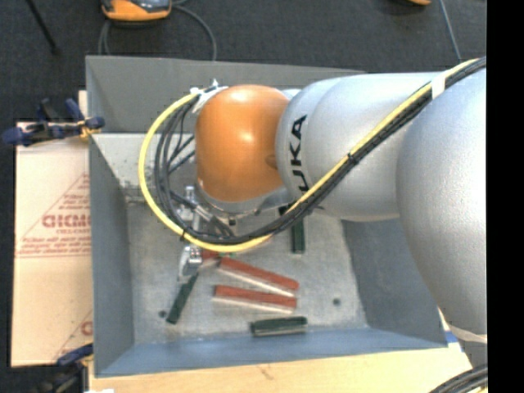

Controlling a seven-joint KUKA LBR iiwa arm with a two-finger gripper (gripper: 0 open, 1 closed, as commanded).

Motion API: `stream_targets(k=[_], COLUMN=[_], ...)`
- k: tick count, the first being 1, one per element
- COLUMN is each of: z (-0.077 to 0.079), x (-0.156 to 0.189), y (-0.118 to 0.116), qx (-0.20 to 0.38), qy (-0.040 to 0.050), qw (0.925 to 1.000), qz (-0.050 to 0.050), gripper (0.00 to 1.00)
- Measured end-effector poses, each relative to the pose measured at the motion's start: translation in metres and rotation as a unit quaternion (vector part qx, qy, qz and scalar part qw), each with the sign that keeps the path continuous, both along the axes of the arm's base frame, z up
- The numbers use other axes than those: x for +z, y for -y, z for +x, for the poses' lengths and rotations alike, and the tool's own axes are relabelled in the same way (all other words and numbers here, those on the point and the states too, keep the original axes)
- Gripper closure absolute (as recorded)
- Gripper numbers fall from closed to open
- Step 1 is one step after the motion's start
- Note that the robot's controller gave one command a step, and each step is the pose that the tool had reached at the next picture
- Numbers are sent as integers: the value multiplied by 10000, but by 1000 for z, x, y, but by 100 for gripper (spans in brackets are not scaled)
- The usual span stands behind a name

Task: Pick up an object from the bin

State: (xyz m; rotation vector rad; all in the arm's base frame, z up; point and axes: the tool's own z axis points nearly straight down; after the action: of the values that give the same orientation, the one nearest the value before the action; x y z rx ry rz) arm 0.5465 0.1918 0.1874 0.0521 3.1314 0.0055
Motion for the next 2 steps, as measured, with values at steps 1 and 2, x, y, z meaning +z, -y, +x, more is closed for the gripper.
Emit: stream_targets(k=[1, 2], z=[-13, -21], x=[-61, -109], y=[10, 49], qx=[1040, 1541], qy=[-14, -79], qw=[9946, 9880], qz=[-25, -16], gripper=[0, 100])
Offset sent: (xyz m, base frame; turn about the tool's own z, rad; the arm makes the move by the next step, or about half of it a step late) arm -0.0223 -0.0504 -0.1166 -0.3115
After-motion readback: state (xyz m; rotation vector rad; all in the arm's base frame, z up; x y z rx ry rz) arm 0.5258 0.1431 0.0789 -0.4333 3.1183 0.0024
